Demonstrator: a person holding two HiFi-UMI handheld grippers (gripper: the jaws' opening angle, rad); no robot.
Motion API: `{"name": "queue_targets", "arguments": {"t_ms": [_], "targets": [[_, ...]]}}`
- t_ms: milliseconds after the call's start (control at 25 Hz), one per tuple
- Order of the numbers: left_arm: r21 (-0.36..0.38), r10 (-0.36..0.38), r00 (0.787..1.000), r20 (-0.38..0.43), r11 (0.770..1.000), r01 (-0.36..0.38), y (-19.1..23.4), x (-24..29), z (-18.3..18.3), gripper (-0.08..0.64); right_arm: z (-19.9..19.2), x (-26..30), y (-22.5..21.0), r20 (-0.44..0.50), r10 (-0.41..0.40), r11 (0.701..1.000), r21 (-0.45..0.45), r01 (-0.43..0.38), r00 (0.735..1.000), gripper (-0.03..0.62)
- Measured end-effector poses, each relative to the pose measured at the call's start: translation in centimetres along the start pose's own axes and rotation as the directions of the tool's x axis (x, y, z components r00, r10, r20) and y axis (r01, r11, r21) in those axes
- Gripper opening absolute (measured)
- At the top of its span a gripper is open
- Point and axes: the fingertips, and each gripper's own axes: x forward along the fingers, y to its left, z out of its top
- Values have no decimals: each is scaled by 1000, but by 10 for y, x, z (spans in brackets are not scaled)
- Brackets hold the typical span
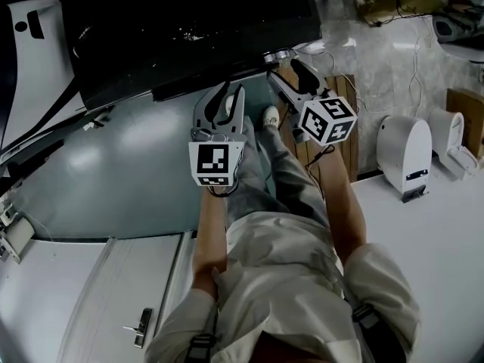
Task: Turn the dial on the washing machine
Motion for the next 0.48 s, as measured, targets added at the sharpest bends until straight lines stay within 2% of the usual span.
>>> {"name": "queue_targets", "arguments": {"t_ms": [120, 280, 480], "targets": [[11, 3, 1000, 7, 1000, -3, -1, -4, 7, 95, 12, -10, 11, 11, -17, 994, -110, 18, 1000, 300], [28, 13, 1000, 27, 1000, -14, -1, -12, 21, 95, 31, -23, 27, 35, -28, 970, -242, 36, 999, 293], [44, 27, 998, 58, 999, -29, -3, -22, 41, 95, 53, -40, 45, 69, -29, 934, -353, 51, 997, 293]]}}
